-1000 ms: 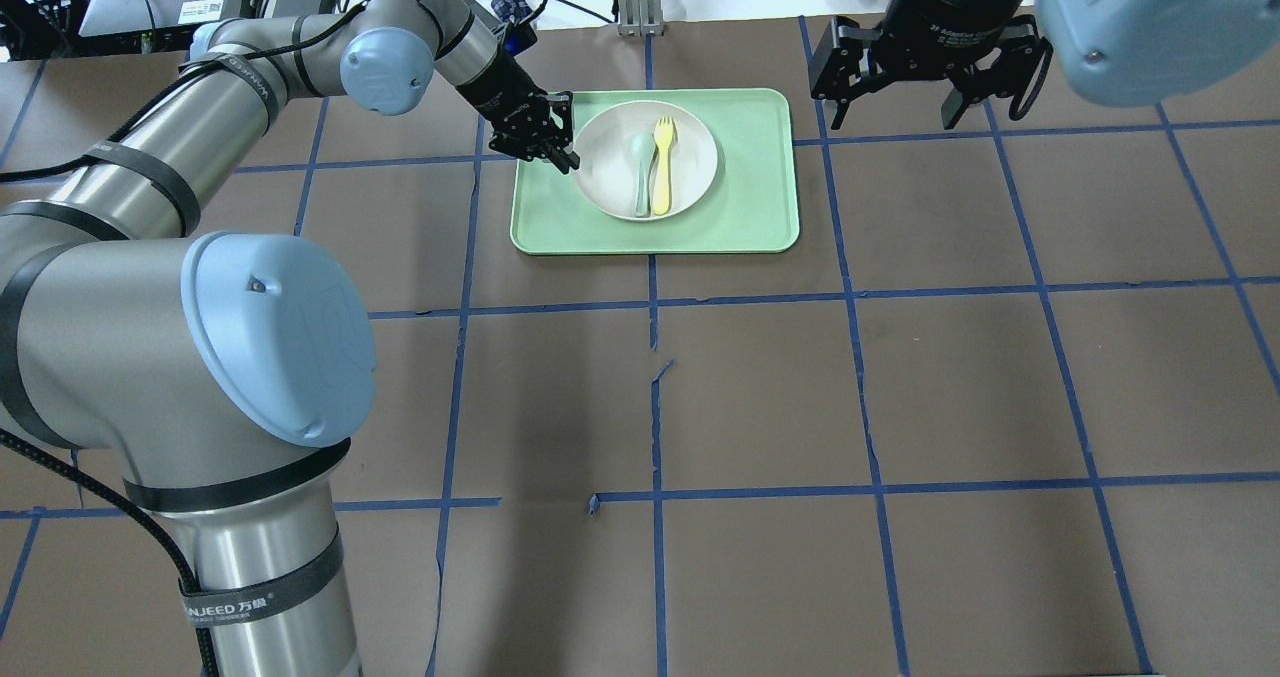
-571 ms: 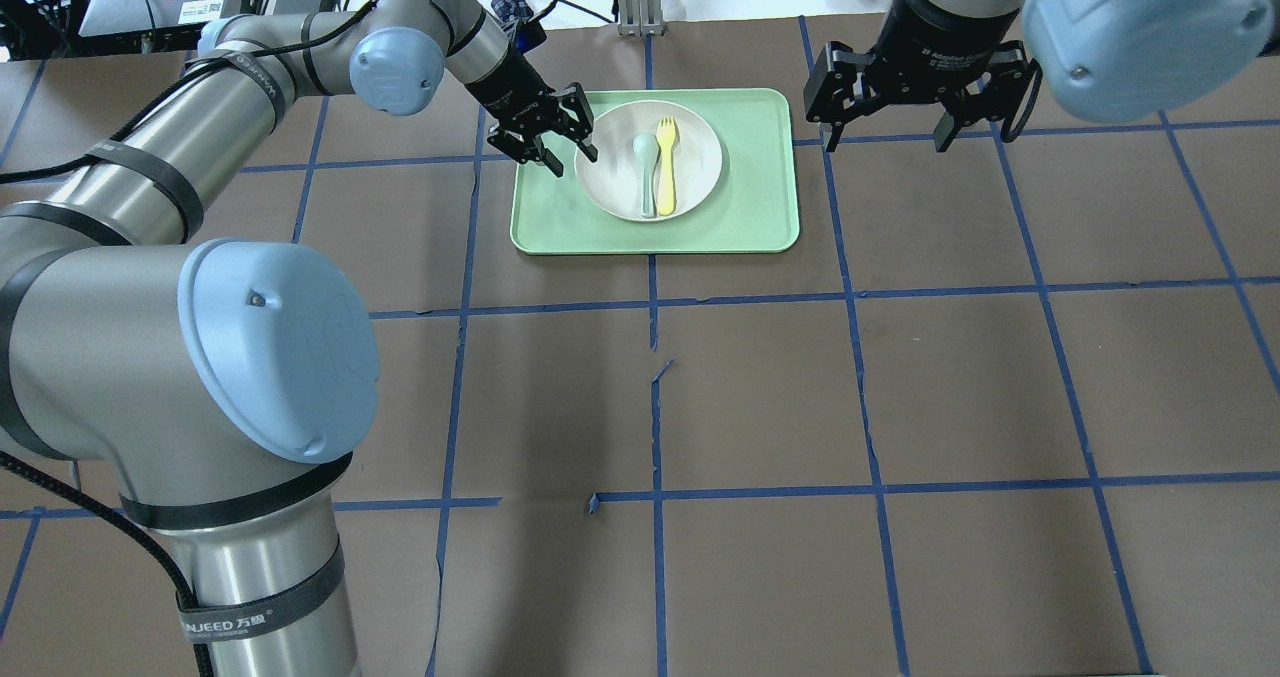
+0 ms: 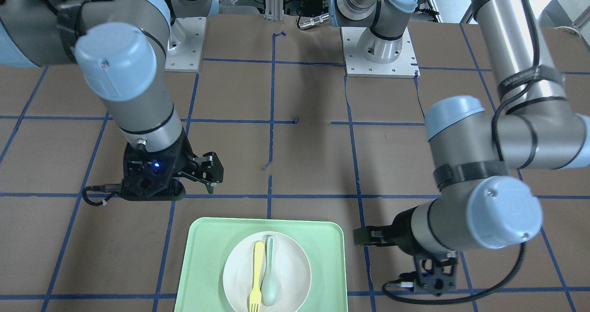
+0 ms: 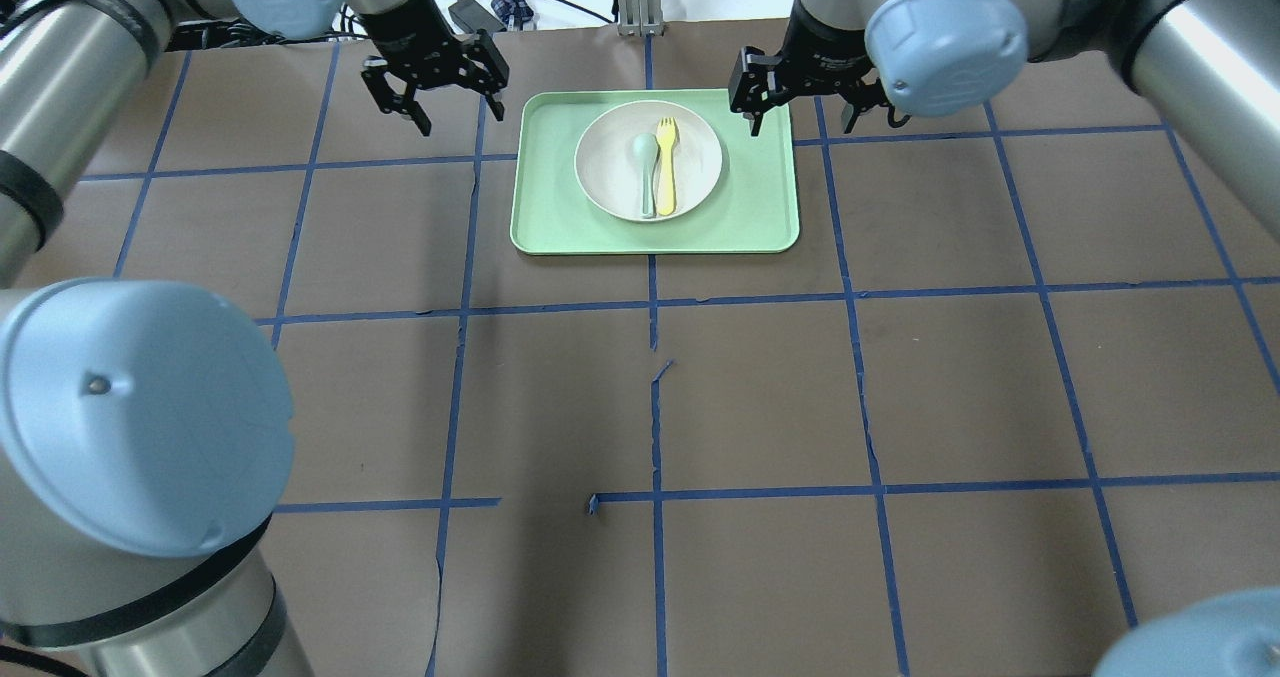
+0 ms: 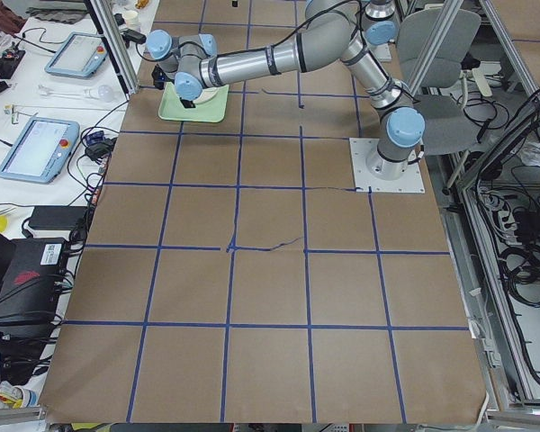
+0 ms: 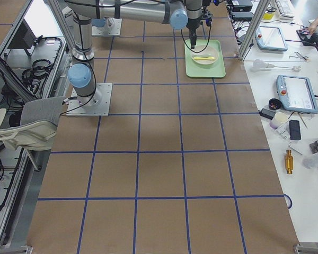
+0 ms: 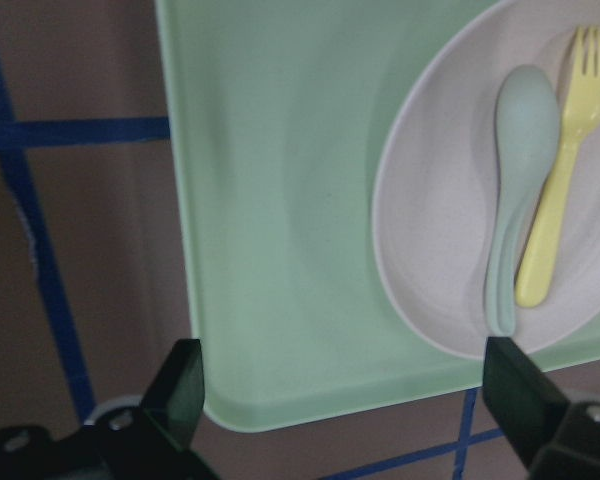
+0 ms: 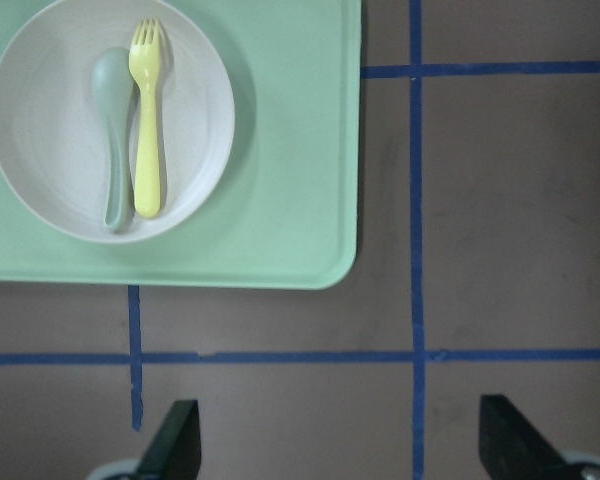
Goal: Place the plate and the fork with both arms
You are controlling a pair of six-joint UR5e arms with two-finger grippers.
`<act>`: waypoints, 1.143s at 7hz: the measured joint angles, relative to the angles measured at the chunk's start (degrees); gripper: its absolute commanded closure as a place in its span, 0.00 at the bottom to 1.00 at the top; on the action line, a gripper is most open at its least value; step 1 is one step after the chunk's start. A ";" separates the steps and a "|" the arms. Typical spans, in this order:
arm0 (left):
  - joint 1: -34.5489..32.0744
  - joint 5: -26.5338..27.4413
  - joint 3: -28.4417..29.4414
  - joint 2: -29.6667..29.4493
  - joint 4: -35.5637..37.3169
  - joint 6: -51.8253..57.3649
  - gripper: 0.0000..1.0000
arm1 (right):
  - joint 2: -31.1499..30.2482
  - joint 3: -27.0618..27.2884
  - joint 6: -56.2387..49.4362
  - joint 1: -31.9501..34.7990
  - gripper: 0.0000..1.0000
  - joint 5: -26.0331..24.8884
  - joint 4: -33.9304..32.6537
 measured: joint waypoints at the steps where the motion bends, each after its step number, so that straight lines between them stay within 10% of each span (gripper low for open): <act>1: 1.98 2.32 -0.38 4.57 -4.04 0.72 0.00 | 3.65 -0.75 0.54 1.62 0.21 -0.06 -4.32; 4: 3.67 13.79 -3.07 17.87 -12.08 4.01 0.00 | 12.87 -2.90 4.04 4.80 0.22 -0.02 -15.13; 8: 3.80 13.81 -18.87 26.30 -3.97 4.73 0.00 | 20.50 -6.46 5.71 6.59 0.26 -0.06 -18.53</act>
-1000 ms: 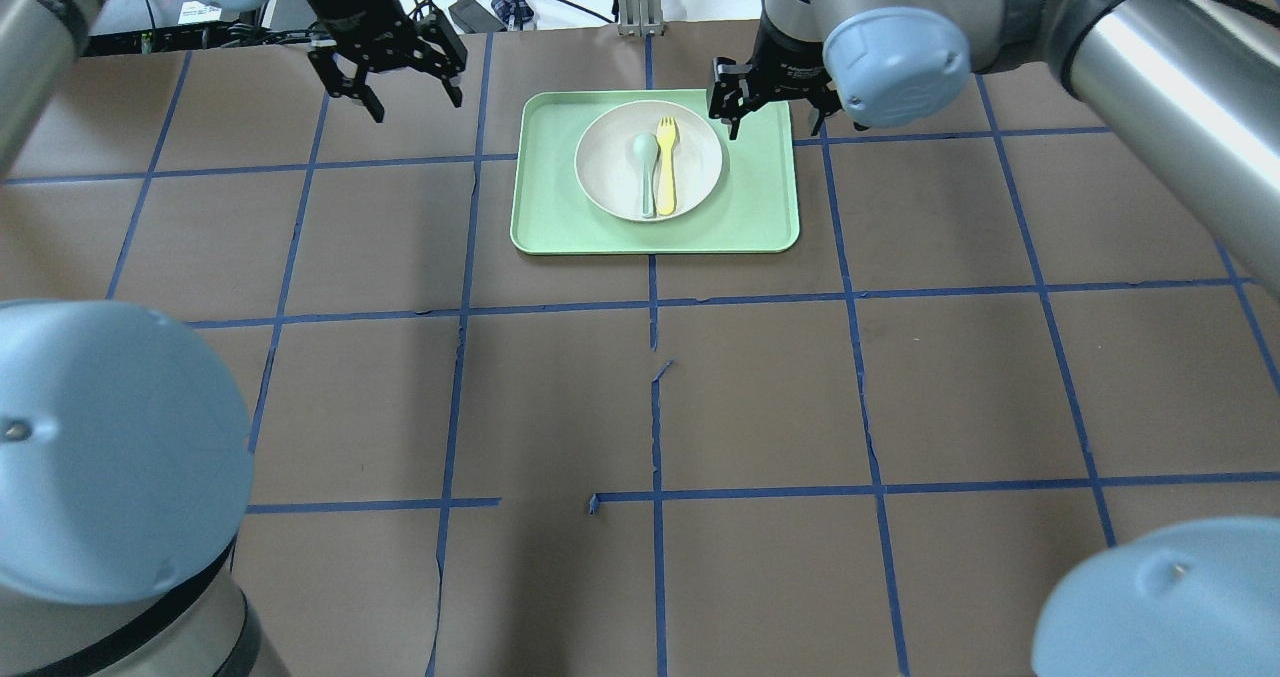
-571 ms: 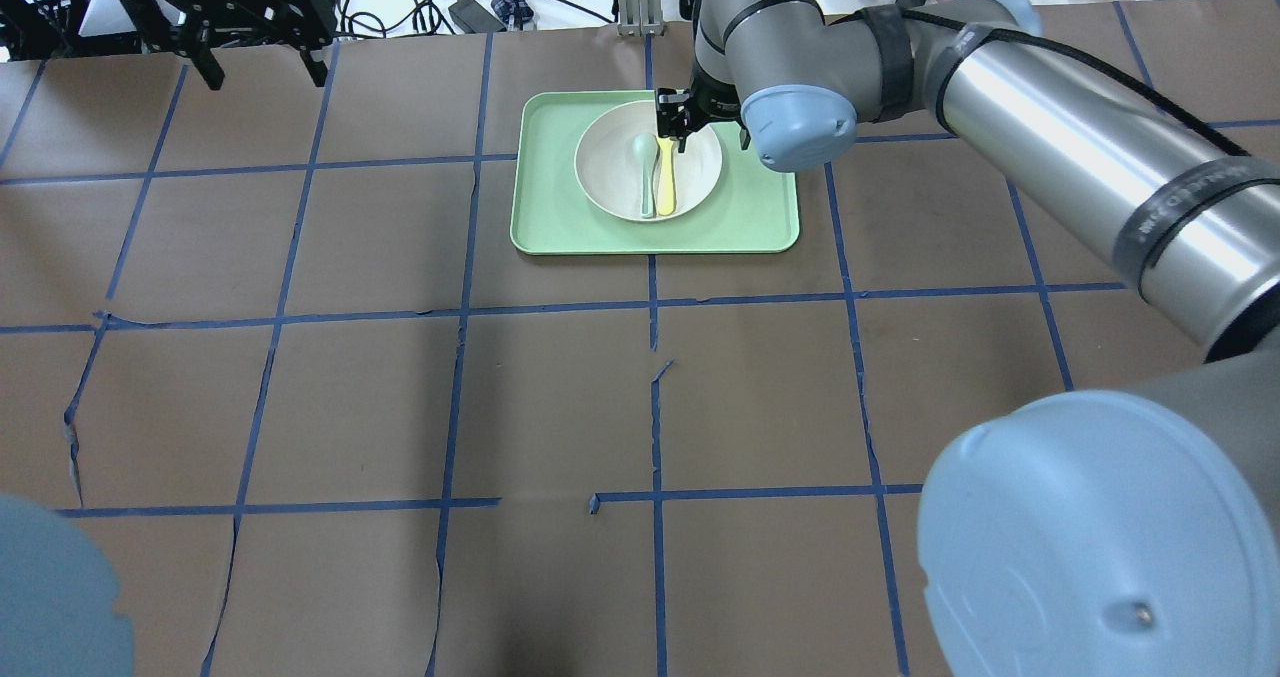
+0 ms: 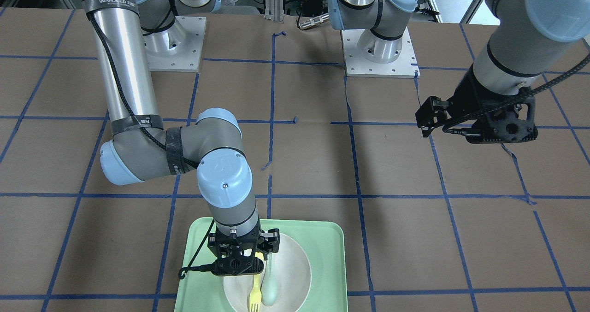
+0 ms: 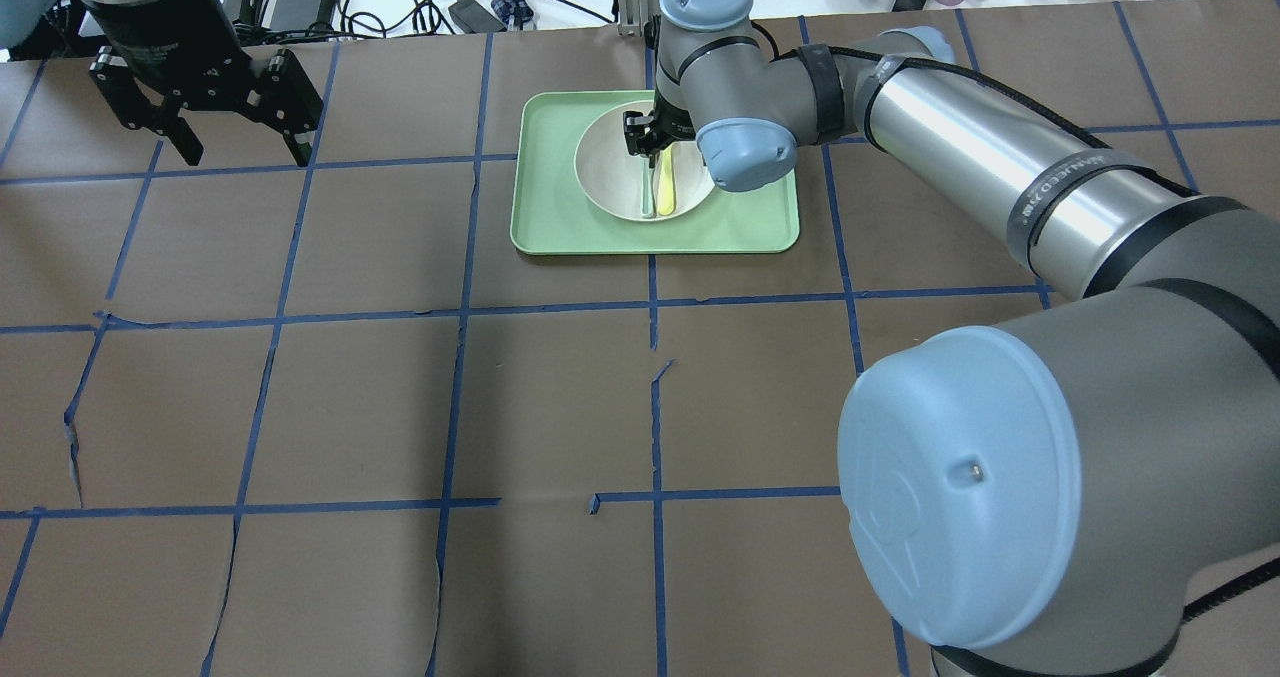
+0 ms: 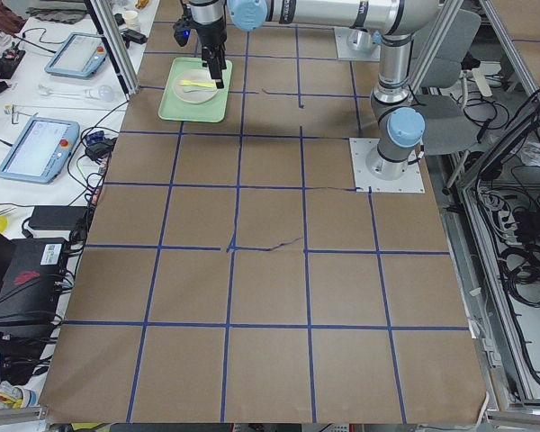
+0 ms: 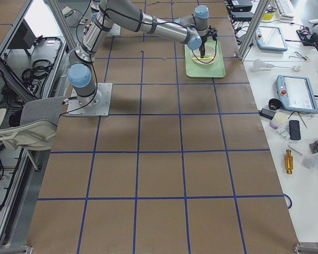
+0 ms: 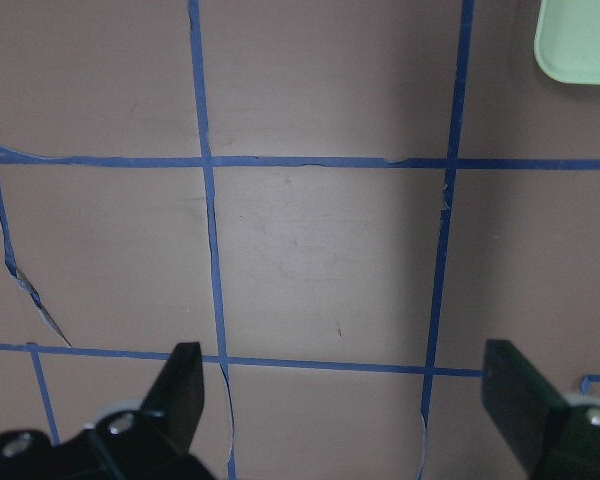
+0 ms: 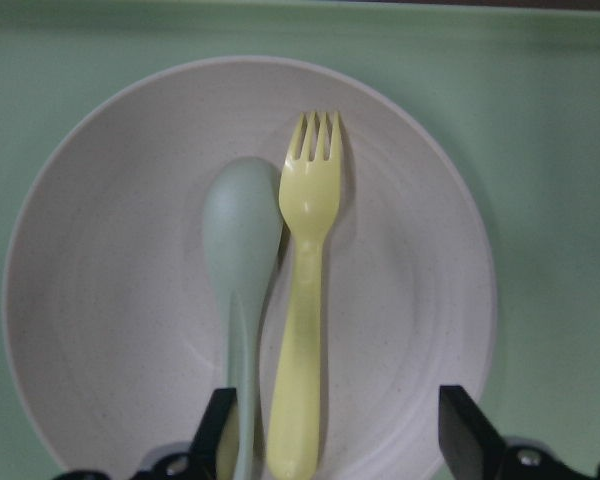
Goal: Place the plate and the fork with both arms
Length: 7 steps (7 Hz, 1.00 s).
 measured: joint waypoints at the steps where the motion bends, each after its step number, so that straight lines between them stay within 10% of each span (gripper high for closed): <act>1: -0.02 -1.34 -1.73 0.59 1.58 -0.02 0.00 | 0.93 -0.02 0.04 0.02 0.27 -0.10 -0.42; 7: 0.34 -2.07 -4.20 1.01 3.00 0.63 0.00 | 2.66 0.09 2.06 0.04 0.37 -0.07 -0.64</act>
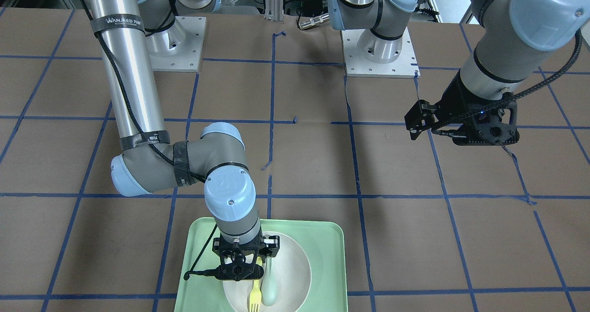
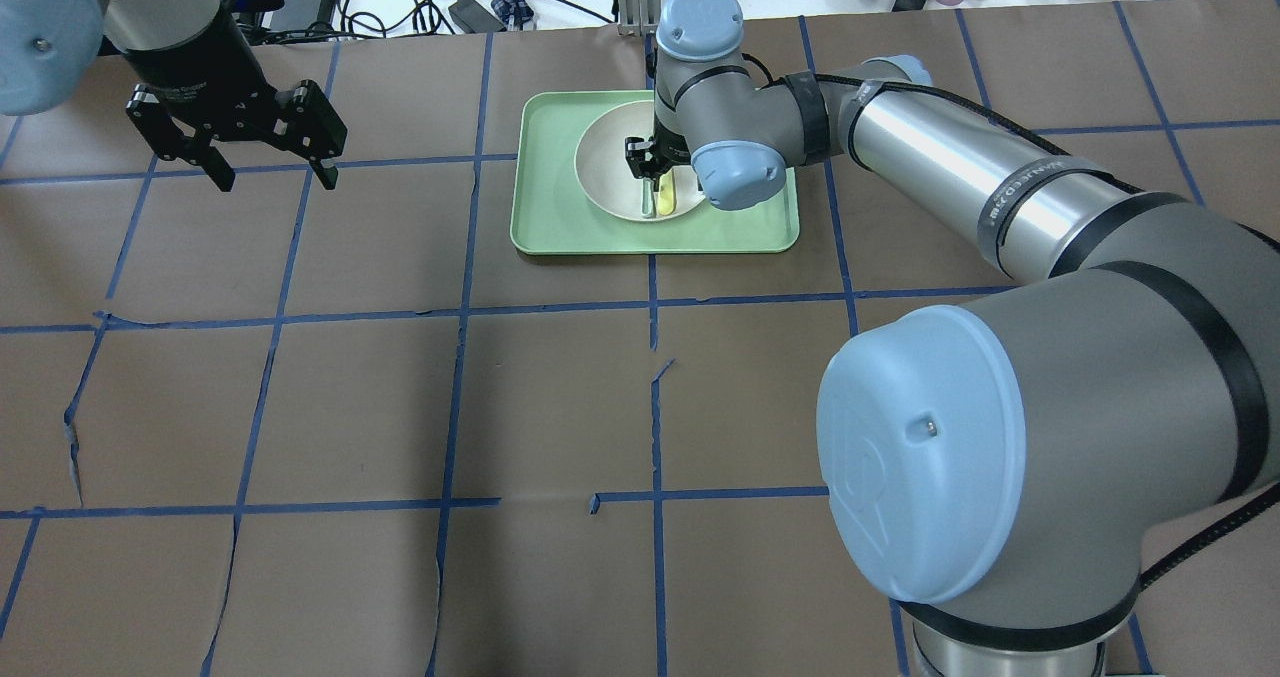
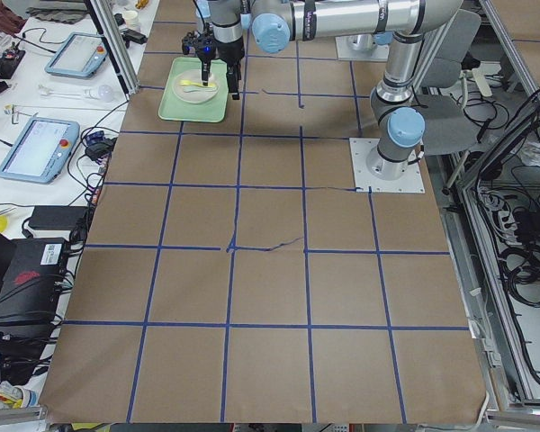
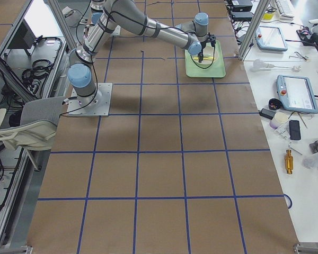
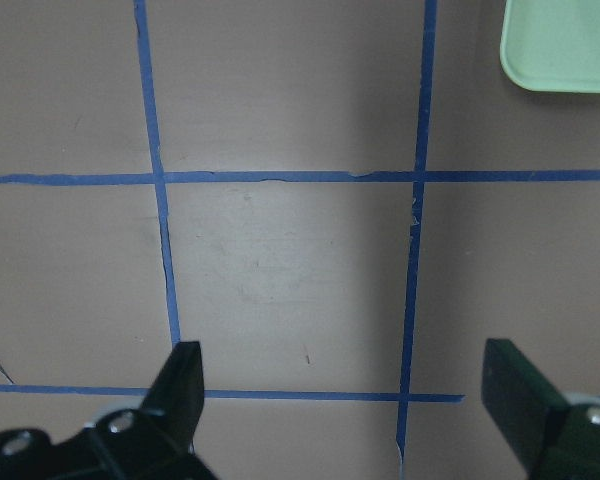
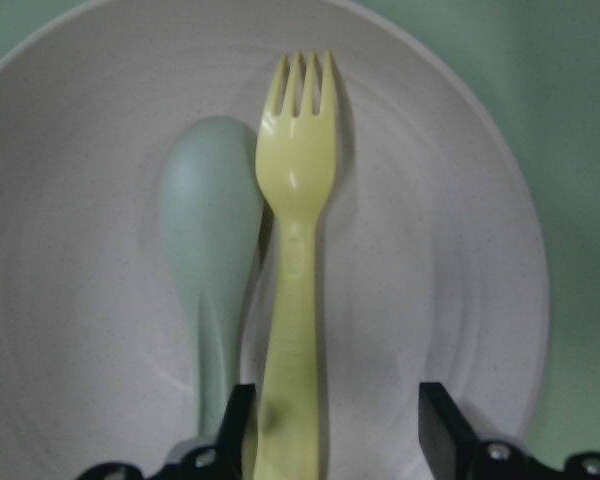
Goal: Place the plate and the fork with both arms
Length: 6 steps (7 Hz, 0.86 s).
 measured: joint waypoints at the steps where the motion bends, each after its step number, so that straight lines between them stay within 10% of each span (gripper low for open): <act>1: 0.03 0.08 -0.31 0.04 -0.02 0.07 0.00 | 0.03 -0.04 0.15 0.00 0.39 0.04 -0.02; 6: -0.03 0.13 -1.21 0.16 0.14 1.32 0.00 | 0.49 -0.04 0.34 0.24 0.43 -0.46 -0.04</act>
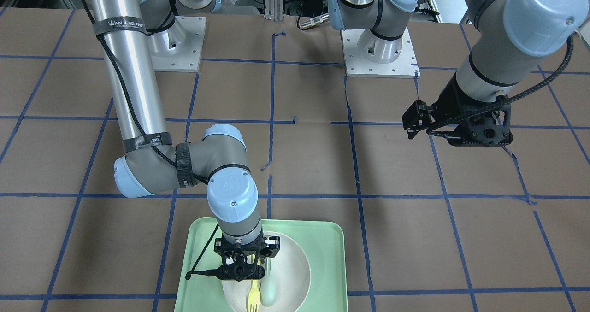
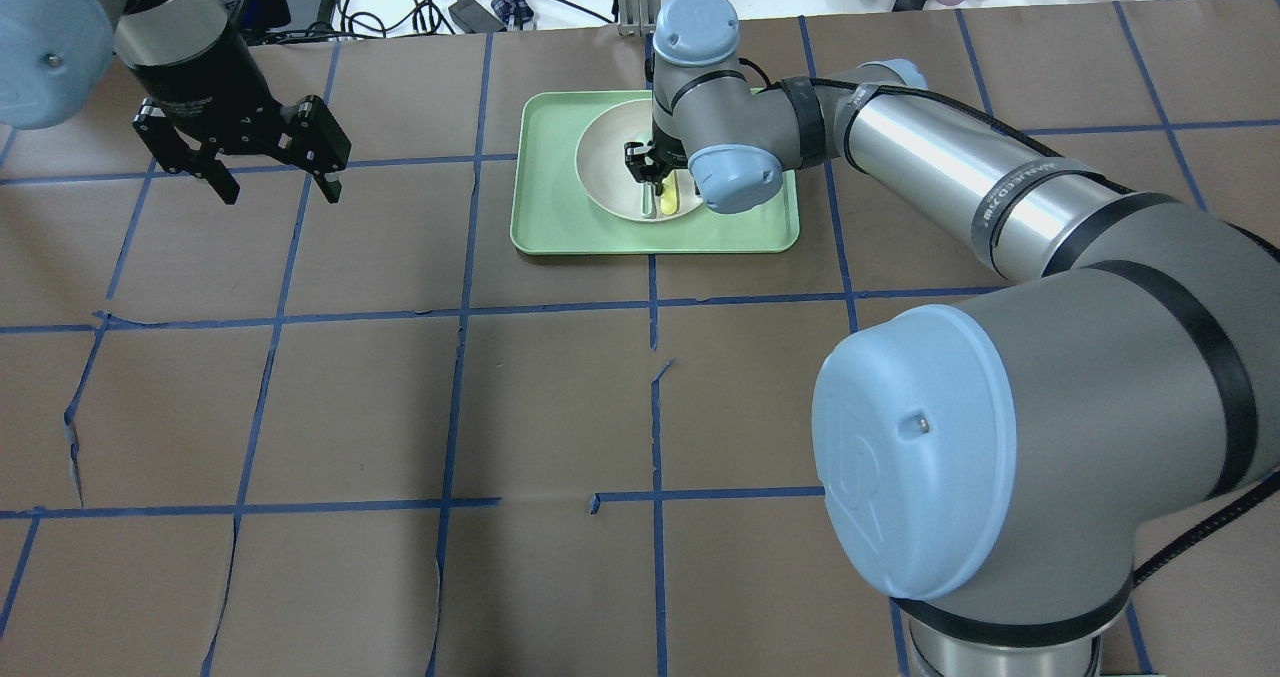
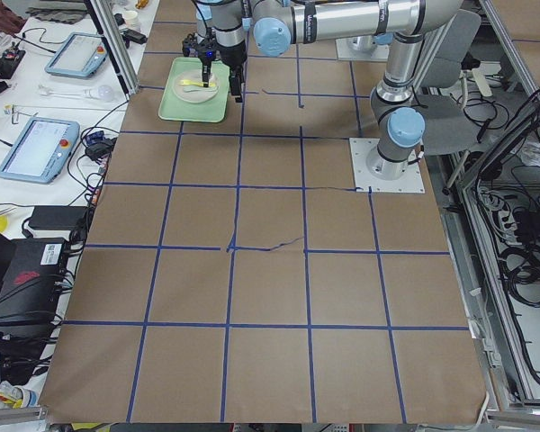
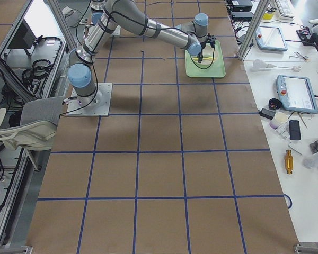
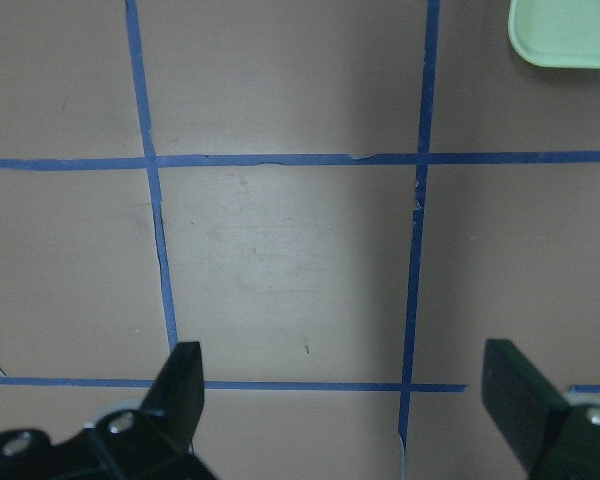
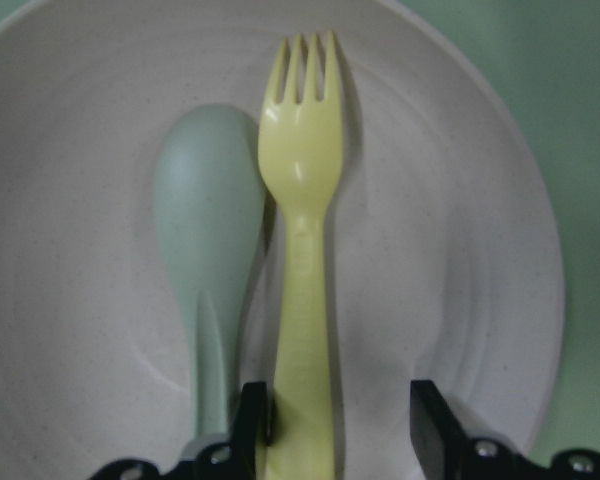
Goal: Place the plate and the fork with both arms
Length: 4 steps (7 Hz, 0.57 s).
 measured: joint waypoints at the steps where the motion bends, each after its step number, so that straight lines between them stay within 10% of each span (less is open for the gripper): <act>1: 0.00 -0.01 -0.23 0.00 0.10 1.83 0.00 | 0.02 0.01 0.00 0.02 0.43 -0.03 0.00; 4: 0.00 -0.24 -1.57 0.26 1.86 3.15 0.00 | 0.01 -0.03 0.00 0.42 0.66 -0.17 0.06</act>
